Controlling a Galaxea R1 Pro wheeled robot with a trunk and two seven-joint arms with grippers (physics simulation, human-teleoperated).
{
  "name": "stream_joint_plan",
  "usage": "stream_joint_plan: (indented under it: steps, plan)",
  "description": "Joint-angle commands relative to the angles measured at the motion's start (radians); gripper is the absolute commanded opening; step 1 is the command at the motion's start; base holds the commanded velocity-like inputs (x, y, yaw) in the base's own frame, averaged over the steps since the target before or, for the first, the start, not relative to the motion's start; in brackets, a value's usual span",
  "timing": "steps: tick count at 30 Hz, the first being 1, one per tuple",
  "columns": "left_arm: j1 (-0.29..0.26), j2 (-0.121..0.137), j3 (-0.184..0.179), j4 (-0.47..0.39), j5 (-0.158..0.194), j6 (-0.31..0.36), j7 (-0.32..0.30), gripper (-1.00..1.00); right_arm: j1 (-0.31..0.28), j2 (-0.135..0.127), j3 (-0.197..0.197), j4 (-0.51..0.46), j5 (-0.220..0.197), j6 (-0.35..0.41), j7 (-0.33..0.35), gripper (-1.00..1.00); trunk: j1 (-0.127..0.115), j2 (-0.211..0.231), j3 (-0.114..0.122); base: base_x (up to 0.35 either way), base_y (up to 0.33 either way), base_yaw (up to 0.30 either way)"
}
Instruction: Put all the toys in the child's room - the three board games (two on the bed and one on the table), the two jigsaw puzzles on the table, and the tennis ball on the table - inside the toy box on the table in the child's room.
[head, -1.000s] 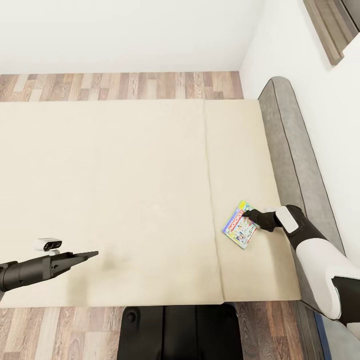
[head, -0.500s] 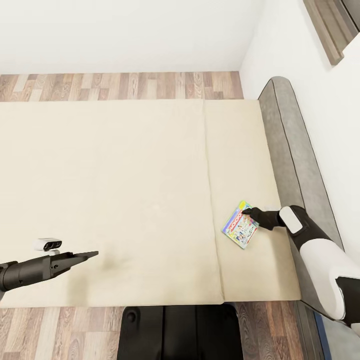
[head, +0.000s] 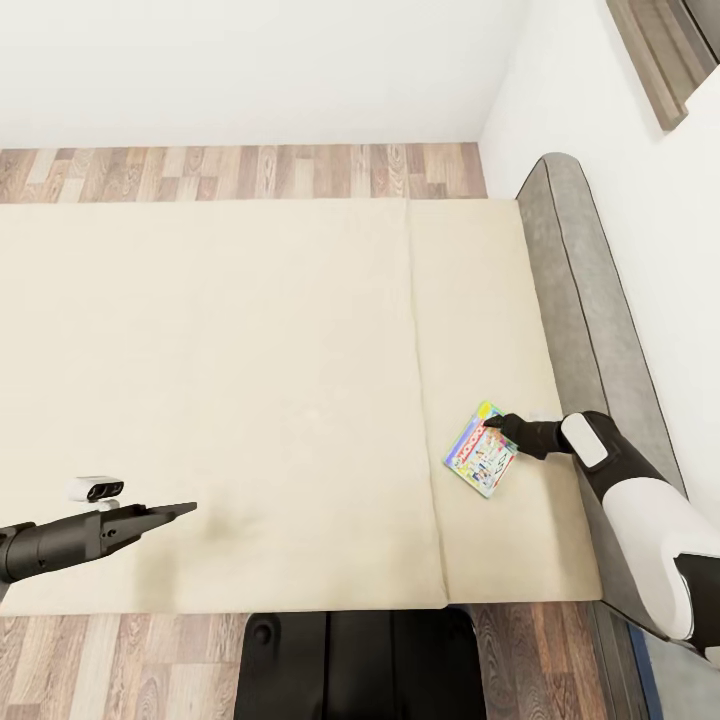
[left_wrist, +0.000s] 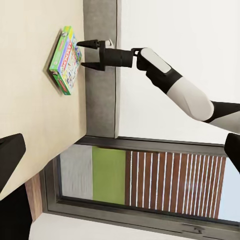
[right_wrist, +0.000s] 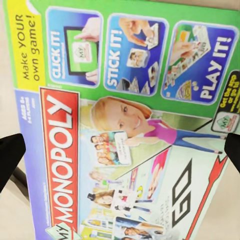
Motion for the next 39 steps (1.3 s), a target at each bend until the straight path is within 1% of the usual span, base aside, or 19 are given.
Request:
stream_joint_plan:
  steps: [1,26,39]
  plan:
    - [0.0,0.0,0.0,0.0,0.0,0.011,-0.004,1.0,0.0,0.0,-0.005,0.0,0.004,0.006,0.003,1.0,0.001,-0.002,-0.001,0.0,0.0,0.0]
    - [0.0,0.0,0.0,0.0,-0.001,0.011,-0.004,1.0,0.0,0.0,-0.005,0.001,0.004,0.004,-0.007,1.0,0.001,-0.002,-0.001,0.0,0.0,0.0]
    - [0.0,0.0,0.0,0.0,0.0,0.011,-0.004,1.0,0.0,0.0,-0.005,0.002,0.004,0.002,-0.007,1.0,0.001,-0.002,-0.008,0.0,0.0,0.0]
